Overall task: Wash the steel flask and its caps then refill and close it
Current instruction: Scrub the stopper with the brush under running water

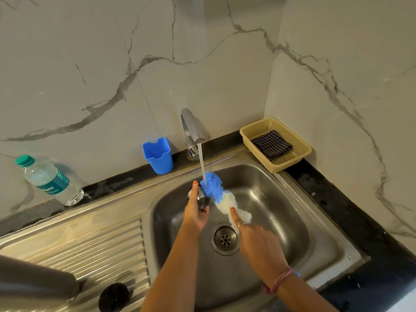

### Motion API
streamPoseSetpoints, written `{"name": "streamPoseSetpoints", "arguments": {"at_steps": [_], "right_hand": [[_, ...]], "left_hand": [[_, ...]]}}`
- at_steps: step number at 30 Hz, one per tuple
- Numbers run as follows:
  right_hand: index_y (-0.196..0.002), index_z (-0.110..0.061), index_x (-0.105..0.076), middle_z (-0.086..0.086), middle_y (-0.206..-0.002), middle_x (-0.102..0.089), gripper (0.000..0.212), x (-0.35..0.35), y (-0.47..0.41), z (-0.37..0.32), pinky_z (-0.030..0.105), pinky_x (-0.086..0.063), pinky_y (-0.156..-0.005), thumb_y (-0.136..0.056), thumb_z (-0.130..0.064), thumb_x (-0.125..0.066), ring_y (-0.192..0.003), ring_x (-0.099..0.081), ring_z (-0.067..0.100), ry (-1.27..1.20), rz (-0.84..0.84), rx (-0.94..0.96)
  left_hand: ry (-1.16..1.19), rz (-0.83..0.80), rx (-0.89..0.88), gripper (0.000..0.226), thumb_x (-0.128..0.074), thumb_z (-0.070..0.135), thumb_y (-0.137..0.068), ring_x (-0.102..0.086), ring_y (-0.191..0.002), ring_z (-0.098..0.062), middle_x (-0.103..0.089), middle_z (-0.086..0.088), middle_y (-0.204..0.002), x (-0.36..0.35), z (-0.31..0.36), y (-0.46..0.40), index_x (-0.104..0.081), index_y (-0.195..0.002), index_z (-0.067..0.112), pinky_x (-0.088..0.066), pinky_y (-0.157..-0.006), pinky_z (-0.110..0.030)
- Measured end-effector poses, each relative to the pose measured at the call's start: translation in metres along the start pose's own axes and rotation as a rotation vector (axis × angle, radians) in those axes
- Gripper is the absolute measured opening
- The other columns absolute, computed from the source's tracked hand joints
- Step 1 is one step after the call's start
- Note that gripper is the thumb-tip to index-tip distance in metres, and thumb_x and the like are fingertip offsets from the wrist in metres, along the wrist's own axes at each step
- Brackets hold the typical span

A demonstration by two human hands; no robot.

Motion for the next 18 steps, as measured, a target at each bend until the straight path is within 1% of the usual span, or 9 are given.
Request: {"name": "streamPoseSetpoints", "arguments": {"at_steps": [2, 5, 7, 8, 9, 11, 12, 15, 18], "right_hand": [[-0.15, -0.039, 0.004, -0.004, -0.078, -0.045, 0.068, 0.0, 0.0, 0.005, 0.023, -0.031, -0.048, -0.099, -0.013, -0.032, -0.056, -0.042, 0.01, 0.005, 0.031, 0.002], [-0.151, -0.037, -0.001, -0.004, -0.077, -0.045, 0.068, 0.003, -0.005, 0.012, 0.023, -0.033, -0.051, -0.098, -0.015, -0.037, -0.052, -0.038, 0.008, 0.007, -0.04, -0.024], [-0.15, -0.036, -0.019, -0.005, -0.066, -0.048, 0.078, 0.005, -0.004, 0.004, 0.02, -0.023, -0.04, -0.086, -0.015, -0.06, -0.042, -0.031, 0.007, 0.094, 0.023, 0.015], [-0.147, -0.035, -0.029, -0.005, -0.06, -0.051, 0.084, 0.009, -0.002, 0.0, 0.019, -0.018, -0.037, -0.077, -0.014, -0.07, -0.039, -0.029, 0.007, 0.125, 0.086, 0.043], [-0.147, -0.035, -0.028, -0.004, -0.063, -0.056, 0.085, 0.008, -0.001, -0.003, 0.02, -0.021, -0.036, -0.076, -0.013, -0.07, -0.041, -0.034, 0.008, 0.136, 0.104, 0.072], [-0.151, -0.038, -0.003, -0.001, -0.084, -0.062, 0.077, 0.006, 0.0, 0.001, 0.026, -0.041, -0.051, -0.093, -0.012, -0.046, -0.059, -0.052, 0.013, 0.047, 0.089, 0.08], [-0.151, -0.038, 0.003, 0.0, -0.089, -0.061, 0.073, 0.005, -0.001, 0.006, 0.027, -0.044, -0.058, -0.096, -0.011, -0.037, -0.065, -0.054, 0.014, 0.027, 0.04, 0.065], [-0.151, -0.036, 0.007, 0.001, -0.095, -0.063, 0.07, 0.008, -0.004, 0.01, 0.026, -0.041, -0.061, -0.099, -0.011, -0.033, -0.067, -0.051, 0.014, 0.031, 0.028, 0.025], [-0.15, -0.037, 0.008, -0.002, -0.086, -0.058, 0.071, 0.008, 0.002, 0.002, 0.027, -0.046, -0.06, -0.098, -0.01, -0.033, -0.066, -0.056, 0.014, 0.003, 0.056, 0.048]], "left_hand": [[0.041, -0.032, 0.015, 0.045, -0.074, 0.033, -0.086, -0.073, -0.098, -0.024, -0.073, -0.017, -0.112, -0.001, 0.001, 0.001, -0.063, -0.12, 0.005, -0.059, -0.083, -0.033], [0.067, -0.054, 0.03, 0.037, -0.072, 0.023, -0.089, -0.07, -0.104, -0.031, -0.071, -0.02, -0.114, -0.003, 0.0, 0.002, -0.06, -0.118, 0.004, -0.053, -0.099, -0.045], [0.085, -0.048, 0.022, 0.03, -0.065, 0.022, -0.094, -0.067, -0.108, -0.032, -0.068, -0.022, -0.117, -0.006, -0.001, 0.004, -0.059, -0.117, 0.003, -0.049, -0.104, -0.049], [0.093, -0.043, 0.02, 0.029, -0.061, 0.023, -0.096, -0.066, -0.108, -0.033, -0.067, -0.022, -0.118, -0.007, -0.001, 0.004, -0.058, -0.117, 0.003, -0.048, -0.105, -0.049], [0.098, -0.041, 0.018, 0.033, -0.058, 0.025, -0.097, -0.066, -0.109, -0.033, -0.067, -0.023, -0.119, -0.008, -0.001, 0.004, -0.058, -0.12, 0.002, -0.049, -0.103, -0.048], [0.092, -0.042, 0.023, 0.042, -0.058, 0.032, -0.095, -0.067, -0.108, -0.031, -0.069, -0.021, -0.117, -0.01, 0.0, 0.005, -0.057, -0.126, 0.003, -0.054, -0.095, -0.043], [0.08, -0.035, 0.026, 0.046, -0.062, 0.036, -0.093, -0.067, -0.106, -0.029, -0.07, -0.02, -0.115, -0.01, 0.0, 0.005, -0.058, -0.126, 0.004, -0.055, -0.092, -0.04], [0.04, 0.013, 0.03, 0.054, -0.073, 0.047, -0.083, -0.068, -0.091, -0.02, -0.072, -0.013, -0.107, -0.008, -0.002, 0.004, -0.062, -0.119, 0.009, -0.053, -0.087, -0.029], [0.109, -0.021, 0.029, 0.053, -0.076, 0.041, -0.082, -0.07, -0.098, -0.022, -0.073, -0.014, -0.109, -0.01, 0.0, 0.002, -0.063, -0.121, 0.008, -0.056, -0.081, -0.03]]}}
Point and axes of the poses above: each hand's wrist, its own y-axis away from the middle knuckle, its own x-axis out of the back of the hand, z = x × y, the point moved 7 cm from there along -y, towards the middle knuckle
